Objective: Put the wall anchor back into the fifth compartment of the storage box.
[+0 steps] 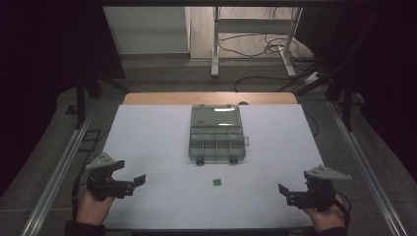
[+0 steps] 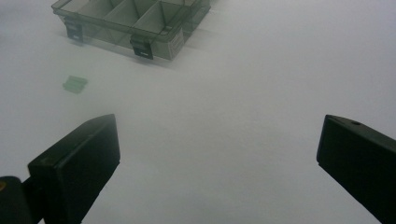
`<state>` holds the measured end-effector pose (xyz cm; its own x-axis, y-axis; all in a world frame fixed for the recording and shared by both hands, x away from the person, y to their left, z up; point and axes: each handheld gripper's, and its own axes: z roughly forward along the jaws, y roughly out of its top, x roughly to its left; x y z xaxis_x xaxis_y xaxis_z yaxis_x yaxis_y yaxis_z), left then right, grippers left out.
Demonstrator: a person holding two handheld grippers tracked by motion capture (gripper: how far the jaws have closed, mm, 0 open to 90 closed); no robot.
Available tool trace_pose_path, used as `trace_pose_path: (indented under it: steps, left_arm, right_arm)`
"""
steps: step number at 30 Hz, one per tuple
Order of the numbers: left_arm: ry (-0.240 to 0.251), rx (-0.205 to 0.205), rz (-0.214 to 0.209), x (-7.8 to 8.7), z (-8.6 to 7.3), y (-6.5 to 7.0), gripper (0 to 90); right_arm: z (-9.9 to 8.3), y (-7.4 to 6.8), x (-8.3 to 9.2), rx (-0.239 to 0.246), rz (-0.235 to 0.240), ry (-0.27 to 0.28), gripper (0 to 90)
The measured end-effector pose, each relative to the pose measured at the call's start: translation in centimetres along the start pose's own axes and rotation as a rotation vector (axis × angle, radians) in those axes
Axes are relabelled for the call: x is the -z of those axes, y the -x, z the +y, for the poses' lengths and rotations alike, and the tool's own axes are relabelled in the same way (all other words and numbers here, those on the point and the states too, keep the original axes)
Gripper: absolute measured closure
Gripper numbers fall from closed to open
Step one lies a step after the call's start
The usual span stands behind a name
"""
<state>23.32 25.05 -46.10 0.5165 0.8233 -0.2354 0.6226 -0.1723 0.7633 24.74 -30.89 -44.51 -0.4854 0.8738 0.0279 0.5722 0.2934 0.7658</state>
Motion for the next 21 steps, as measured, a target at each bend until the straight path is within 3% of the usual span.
trace_pose_path:
  steps: [10,21]
  left_arm:
    - [-0.014,-0.037,0.002,-1.4,0.7,0.6,0.0]
    - [-0.036,-0.073,-0.032,-3.4,2.0,1.1,0.0]
  right_arm:
    - [0.0,0.0,0.0,-0.002,0.002,-0.001,0.0]
    - [0.0,0.0,-0.1,-0.004,0.003,-0.004,0.0]
